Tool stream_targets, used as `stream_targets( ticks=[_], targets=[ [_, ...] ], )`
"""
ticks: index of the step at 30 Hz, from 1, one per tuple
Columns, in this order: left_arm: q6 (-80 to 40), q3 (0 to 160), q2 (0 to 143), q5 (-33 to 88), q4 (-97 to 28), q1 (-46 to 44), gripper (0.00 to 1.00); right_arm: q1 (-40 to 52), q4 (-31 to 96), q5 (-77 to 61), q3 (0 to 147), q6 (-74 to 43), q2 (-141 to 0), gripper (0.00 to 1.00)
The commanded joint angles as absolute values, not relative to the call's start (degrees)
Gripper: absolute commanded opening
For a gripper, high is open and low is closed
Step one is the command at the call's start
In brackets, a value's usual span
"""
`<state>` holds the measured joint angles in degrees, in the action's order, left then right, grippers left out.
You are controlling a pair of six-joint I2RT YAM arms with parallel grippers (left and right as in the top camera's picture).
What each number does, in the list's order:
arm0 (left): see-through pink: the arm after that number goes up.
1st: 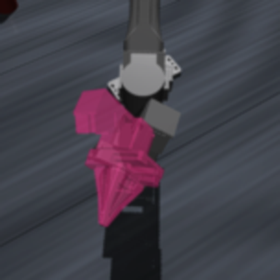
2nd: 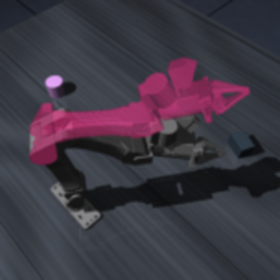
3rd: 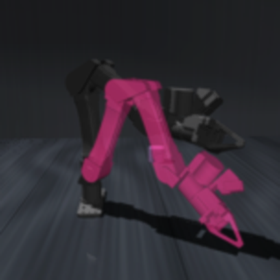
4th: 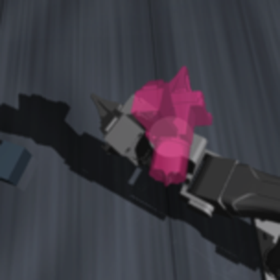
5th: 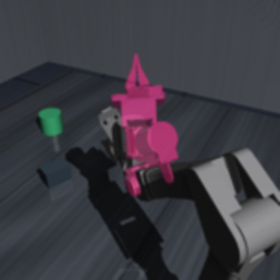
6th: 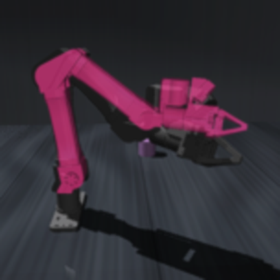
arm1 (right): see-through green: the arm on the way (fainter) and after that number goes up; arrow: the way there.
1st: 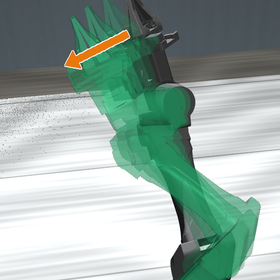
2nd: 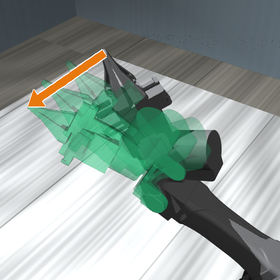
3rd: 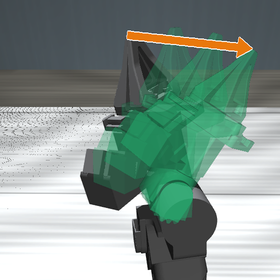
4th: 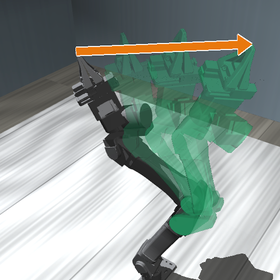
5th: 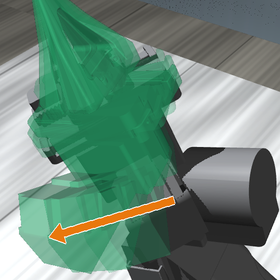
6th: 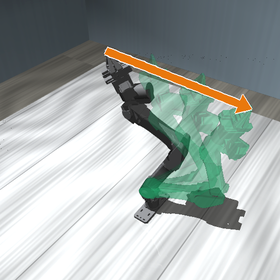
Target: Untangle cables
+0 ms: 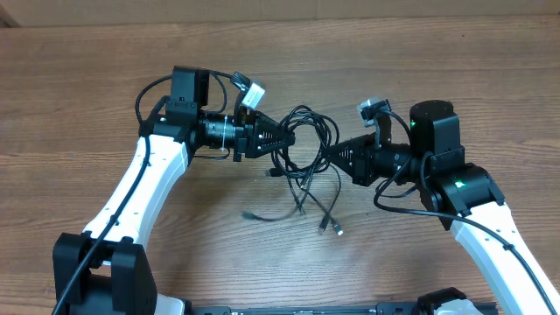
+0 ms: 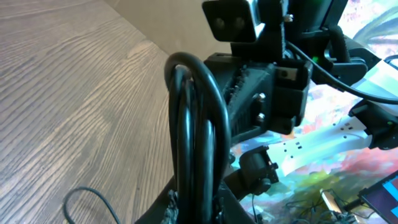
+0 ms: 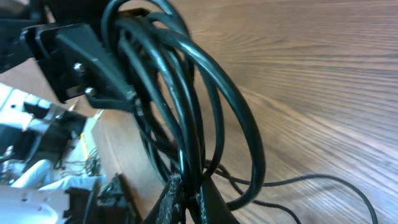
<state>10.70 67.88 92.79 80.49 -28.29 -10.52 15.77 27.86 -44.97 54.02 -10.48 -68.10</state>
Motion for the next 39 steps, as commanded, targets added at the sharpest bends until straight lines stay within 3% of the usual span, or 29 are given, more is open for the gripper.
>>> stream_targets(
  ticks=[1,9,10,12,13,19,27,39],
  targets=[
    [10.87,69.25,91.39,78.11,-28.23,-10.96,0.13,16.05,27.07,-49.58,55.31,-11.97,-68.12,0.04],
    [-7.22,69.25,91.39,65.98,-25.06,-10.96,0.45,16.05,27.44,-42.13,55.31,-23.31,-68.12,0.04],
    [-11.6,69.25,91.39,63.9,-24.21,-10.96,0.68,16.05,27.53,-38.33,55.31,-26.5,-68.12,0.04],
    [-18.26,69.25,91.39,60.55,-22.76,-10.96,0.93,16.05,27.4,-33.1,55.31,-31.48,-68.12,0.04],
    [-21.93,69.25,91.39,58.74,-21.96,-10.96,1.0,16.05,27.24,-30.61,55.31,-34.35,-68.12,0.04],
    [-45.8,69.25,91.39,48.07,-22.76,-10.81,1.0,16.05,27.07,-17.93,55.31,-53.28,-68.12,0.04],
    [-65.23,69.25,91.42,46.92,-27.05,-13.61,1.0,16.08,27.07,-11.97,55.31,-70.54,-68.12,0.04],
    [-99.83,69.25,91.42,42.48,-28.05,-22.57,1.0,20.32,27.46,-3.33,55.07,-80.03,-68.38,0.04]
  ],
)
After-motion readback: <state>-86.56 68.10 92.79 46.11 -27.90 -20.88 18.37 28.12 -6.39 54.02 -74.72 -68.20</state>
